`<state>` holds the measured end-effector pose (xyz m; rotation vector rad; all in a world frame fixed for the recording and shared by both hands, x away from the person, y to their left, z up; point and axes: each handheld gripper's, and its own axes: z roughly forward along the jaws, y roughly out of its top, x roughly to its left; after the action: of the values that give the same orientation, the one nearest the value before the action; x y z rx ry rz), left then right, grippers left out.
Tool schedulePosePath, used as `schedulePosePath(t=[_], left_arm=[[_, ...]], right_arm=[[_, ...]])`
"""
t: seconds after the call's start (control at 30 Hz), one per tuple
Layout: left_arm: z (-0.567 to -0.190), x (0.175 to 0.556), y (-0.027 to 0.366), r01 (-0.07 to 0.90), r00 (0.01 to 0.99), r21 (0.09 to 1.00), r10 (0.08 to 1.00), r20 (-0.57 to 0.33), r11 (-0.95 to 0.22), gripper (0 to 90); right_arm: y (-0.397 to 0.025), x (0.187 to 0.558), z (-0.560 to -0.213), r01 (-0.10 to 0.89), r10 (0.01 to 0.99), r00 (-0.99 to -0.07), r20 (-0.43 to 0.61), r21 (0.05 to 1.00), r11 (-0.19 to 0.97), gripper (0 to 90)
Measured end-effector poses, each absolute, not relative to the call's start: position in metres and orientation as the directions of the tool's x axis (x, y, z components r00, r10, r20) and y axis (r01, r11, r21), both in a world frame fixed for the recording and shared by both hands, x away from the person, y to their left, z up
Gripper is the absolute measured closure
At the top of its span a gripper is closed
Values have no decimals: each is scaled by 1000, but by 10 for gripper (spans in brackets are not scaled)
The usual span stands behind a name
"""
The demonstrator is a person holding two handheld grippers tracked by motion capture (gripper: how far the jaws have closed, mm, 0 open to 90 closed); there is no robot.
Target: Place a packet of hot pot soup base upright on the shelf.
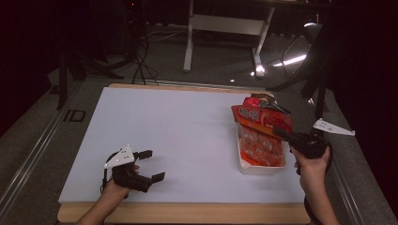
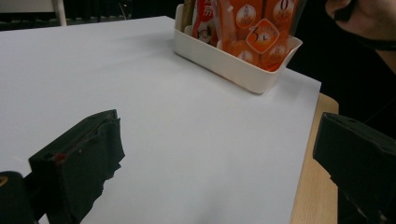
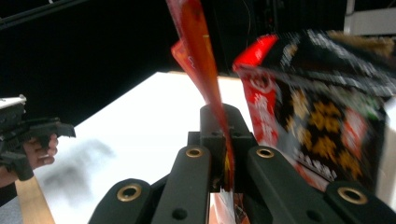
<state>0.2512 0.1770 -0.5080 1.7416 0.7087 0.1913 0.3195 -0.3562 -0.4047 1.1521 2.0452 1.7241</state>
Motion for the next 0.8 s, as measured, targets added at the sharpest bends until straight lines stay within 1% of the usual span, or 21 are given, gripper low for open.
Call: schedulePosePath(t=[0.17, 0.27, 0.4, 0.53, 0.57, 0.63, 0.7, 0.8], left_arm=[[-508, 251, 176, 361, 802, 924, 548, -237, -129, 17], [-508, 251, 176, 356, 803, 925, 549, -230, -132, 17], [-508, 251, 177, 357, 801, 925, 551, -235, -125, 17], [-507, 251, 178, 358, 801, 926, 550, -237, -122, 17], [-507, 251, 178, 358, 800, 926, 551, -239, -119, 17], [-507, 252, 178, 358, 799, 926, 553, -238, -118, 17], [-507, 252, 178, 358, 799, 926, 552, -239, -117, 17], [-508, 252, 178, 358, 799, 926, 552, -240, -117, 17]], right_arm=[[-369, 312, -414, 405, 703, -650, 290, 914, -3, 899], [-374, 309, -419, 406, 696, -651, 303, 914, -18, 898], [-371, 307, -421, 415, 690, -655, 309, 910, -13, 894], [-366, 305, -417, 403, 706, -653, 272, 915, 21, 885], [-365, 305, -416, 398, 715, -650, 255, 917, 34, 869], [-363, 306, -411, 400, 727, -642, 242, 915, 48, 803], [-360, 305, -405, 388, 738, -635, 229, 920, 49, 706], [-355, 303, -392, 355, 751, -630, 197, 934, 52, 601]])
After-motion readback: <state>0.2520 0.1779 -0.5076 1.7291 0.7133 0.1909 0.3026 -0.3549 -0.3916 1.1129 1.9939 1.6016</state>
